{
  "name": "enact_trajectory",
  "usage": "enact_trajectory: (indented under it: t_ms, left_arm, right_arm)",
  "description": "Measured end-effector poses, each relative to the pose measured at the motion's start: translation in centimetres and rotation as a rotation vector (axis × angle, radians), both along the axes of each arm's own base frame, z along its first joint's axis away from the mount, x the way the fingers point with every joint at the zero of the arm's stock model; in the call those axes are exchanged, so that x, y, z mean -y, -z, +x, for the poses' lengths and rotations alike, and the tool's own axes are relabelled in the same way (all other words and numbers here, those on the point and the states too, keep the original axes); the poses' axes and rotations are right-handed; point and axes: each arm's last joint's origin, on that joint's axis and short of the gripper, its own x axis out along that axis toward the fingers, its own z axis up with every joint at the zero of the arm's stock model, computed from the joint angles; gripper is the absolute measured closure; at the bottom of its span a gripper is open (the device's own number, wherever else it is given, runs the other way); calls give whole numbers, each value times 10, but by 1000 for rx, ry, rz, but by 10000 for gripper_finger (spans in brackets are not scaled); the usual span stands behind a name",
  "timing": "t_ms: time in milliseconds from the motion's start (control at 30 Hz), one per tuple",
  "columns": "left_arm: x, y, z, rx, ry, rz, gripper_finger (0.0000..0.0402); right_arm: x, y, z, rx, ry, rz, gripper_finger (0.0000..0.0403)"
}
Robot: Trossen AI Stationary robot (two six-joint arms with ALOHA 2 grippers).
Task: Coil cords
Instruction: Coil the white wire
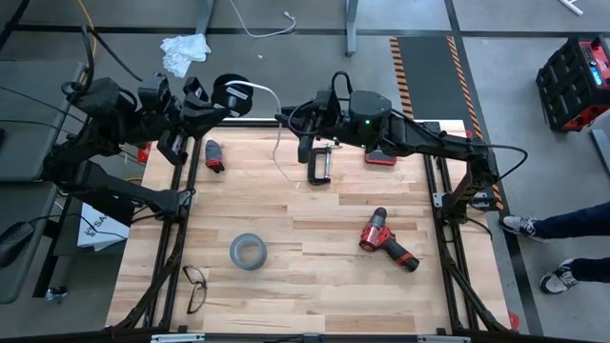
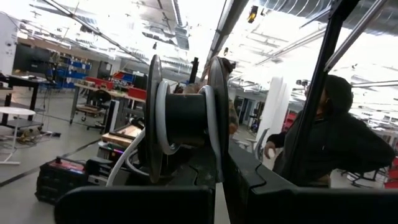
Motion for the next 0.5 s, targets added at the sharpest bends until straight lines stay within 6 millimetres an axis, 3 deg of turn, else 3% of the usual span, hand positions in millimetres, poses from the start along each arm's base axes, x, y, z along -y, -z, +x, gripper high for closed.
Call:
enact_trajectory:
  t_ms: [500]
  left_arm:
    - [-1,0,-2,-6,-40,-11,400]
  right_arm:
    - [0,4,0,-40,18,4,335]
